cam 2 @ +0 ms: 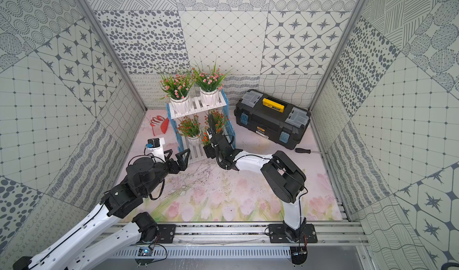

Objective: Place the baby's breath potted plants on the rack by color
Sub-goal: Place the baby's breath potted plant on the rack.

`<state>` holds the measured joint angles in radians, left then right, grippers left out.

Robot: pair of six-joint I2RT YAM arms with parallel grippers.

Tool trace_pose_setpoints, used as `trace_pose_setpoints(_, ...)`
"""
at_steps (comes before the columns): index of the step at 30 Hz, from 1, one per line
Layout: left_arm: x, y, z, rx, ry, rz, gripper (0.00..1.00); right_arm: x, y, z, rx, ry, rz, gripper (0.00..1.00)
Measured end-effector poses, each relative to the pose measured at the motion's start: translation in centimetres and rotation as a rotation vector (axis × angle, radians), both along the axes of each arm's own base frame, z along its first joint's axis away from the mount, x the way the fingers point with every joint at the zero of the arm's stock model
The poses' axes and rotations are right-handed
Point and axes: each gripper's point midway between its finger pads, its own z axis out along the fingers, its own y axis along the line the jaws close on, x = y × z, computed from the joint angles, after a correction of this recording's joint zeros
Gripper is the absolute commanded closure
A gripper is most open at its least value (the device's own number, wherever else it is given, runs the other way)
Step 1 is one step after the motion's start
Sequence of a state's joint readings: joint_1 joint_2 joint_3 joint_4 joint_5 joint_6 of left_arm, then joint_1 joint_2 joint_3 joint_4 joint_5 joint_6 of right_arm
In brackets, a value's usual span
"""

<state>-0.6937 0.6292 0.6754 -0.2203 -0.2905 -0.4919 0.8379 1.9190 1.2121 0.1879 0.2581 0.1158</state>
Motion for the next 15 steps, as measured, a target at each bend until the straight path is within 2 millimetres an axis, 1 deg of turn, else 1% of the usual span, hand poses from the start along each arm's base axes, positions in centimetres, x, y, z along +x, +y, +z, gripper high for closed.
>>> trace_pose_setpoints(6, 0.0, 0.3, -0.3, 0.007, 0.005, 0.011, 0.02, 0.9, 0.7, -0.3, 0.003, -0.009, -0.005, 0.18)
trace_pose_setpoints(12, 0.0, 0.4, -0.7, 0.009, 0.013, 0.015, 0.02, 1.6, 1.3, -1.6, -0.001, -0.004, -0.005, 0.17)
trace_pose_setpoints(15, 0.0, 0.4, -0.8, 0.010, 0.016, 0.016, 0.02, 2.2, 1.7, -1.5, 0.006, -0.010, -0.008, 0.15)
